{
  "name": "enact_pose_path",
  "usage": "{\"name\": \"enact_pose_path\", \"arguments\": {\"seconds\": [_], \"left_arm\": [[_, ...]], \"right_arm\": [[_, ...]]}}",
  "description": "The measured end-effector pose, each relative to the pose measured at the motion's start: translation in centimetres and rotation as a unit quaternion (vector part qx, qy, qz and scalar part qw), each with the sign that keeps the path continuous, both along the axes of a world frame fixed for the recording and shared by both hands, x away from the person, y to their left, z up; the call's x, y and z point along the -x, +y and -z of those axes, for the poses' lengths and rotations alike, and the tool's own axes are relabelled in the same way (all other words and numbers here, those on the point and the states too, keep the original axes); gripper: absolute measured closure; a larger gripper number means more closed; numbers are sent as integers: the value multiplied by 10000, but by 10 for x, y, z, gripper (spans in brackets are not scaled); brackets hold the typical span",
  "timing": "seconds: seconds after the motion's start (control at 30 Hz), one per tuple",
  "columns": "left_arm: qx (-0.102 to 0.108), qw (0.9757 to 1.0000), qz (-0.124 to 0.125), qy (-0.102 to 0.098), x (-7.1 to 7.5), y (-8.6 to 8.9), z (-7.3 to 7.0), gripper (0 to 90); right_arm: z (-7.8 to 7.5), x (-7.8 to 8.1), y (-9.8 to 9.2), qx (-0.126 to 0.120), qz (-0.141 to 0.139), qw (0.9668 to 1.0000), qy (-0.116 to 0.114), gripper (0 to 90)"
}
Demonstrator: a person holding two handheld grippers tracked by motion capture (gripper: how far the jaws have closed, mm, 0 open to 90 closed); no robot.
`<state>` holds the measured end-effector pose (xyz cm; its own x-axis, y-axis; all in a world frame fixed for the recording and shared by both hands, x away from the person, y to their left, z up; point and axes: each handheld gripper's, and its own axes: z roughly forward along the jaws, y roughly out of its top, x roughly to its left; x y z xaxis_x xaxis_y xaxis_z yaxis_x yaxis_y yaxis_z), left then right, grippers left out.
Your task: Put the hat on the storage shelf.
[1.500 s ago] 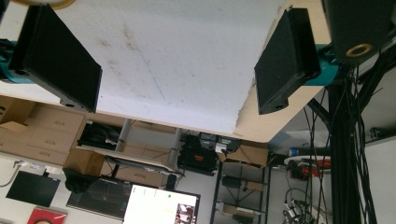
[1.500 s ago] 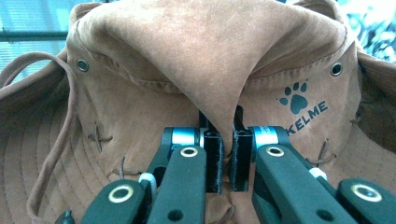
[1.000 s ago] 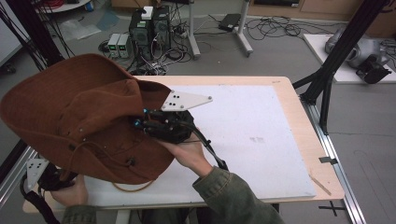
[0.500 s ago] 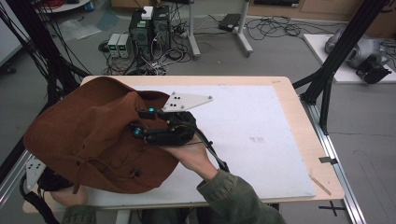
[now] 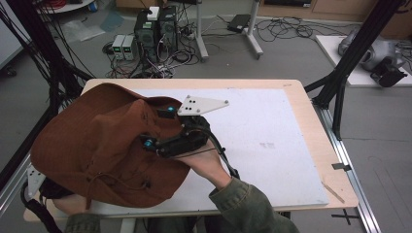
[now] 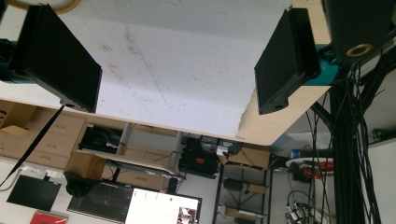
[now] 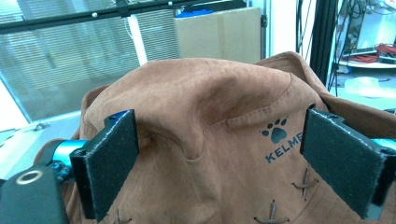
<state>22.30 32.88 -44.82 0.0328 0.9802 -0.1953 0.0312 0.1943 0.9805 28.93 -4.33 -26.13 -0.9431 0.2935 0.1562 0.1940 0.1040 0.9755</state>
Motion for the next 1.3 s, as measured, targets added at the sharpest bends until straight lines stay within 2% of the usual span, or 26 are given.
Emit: {"name": "enact_pose_path", "arguments": {"seconds": [0.07,0.33,0.5,0.53,0.57,0.6,0.63,0.67,0.7,0.73,0.77,0.8,0.9,0.93,0.97,1.0,1.03,1.07,1.1,1.13,1.17,1.2,1.23,1.27,1.3], "left_arm": [[-1,10000,1,2,0,0,0,152],[-13,10000,-3,1,0,0,0,152],[-19,10000,3,-1,0,0,0,152],[-19,10000,3,-1,0,0,0,152],[-13,10000,7,1,0,0,0,152],[-13,10000,7,1,0,0,0,152],[-21,10000,6,-2,0,0,0,152],[-26,10000,8,0,0,0,0,152],[-32,10000,0,0,0,-1,0,152],[-39,10000,3,-1,1,-1,0,152],[-45,10000,3,-5,1,-1,-1,152],[-63,10000,-5,-13,1,-1,-1,152],[-52,10000,-29,-30,2,-1,-1,152],[-52,10000,-29,-30,2,-1,-1,152],[-65,10000,-33,-36,2,-1,-2,152],[-62,10000,-46,-43,2,-1,-2,152],[-61,9999,-54,-67,3,-1,-3,152],[-55,9999,-87,-81,3,0,-4,152],[-44,9999,-84,-86,4,1,-3,152],[-44,9999,-84,-86,4,1,-3,152],[-8,9999,-94,-86,4,1,-3,152],[1,9999,-103,-83,4,2,-3,152],[13,9999,-94,-75,4,2,-3,152],[14,9999,-98,-81,4,2,-3,152],[10,9999,-101,-85,4,3,-3,152]], "right_arm": [[-1,0,-2,4,56,10000,6,35],[-6,3,-16,-95,350,9992,-145,31],[-10,1,-49,-145,765,9967,-226,31],[-10,1,-49,-145,765,9967,-226,31],[-11,0,-66,-192,978,9948,-231,31],[-11,0,-66,-192,978,9948,-231,31],[-10,0,-85,-233,1254,9916,-225,31],[-10,0,-85,-233,1254,9916,-225,31],[-10,-1,-108,-295,1543,9873,-229,31],[-9,-1,-119,-319,1704,9846,-233,31],[-9,-1,-119,-319,1704,9846,-233,31],[-7,-1,-143,-389,2019,9783,-234,31],[-2,2,-178,-474,2544,9656,-243,22],[-2,2,-178,-474,2544,9656,-243,22],[3,4,-200,-472,2923,9548,-254,20],[3,4,-200,-472,2923,9548,-254,20],[7,6,-210,-430,3158,9474,-283,20],[16,10,-226,-392,3585,9318,-410,20],[21,13,-233,-392,3769,9244,-446,19],[21,13,-233,-392,3769,9244,-446,19],[31,17,-243,-348,4079,9111,-480,20],[31,17,-243,-348,4079,9111,-480,20],[44,22,-250,-270,4347,8989,-476,20],[48,23,-252,-227,4452,8937,-510,20],[48,23,-252,-227,4452,8937,-510,20]]}}
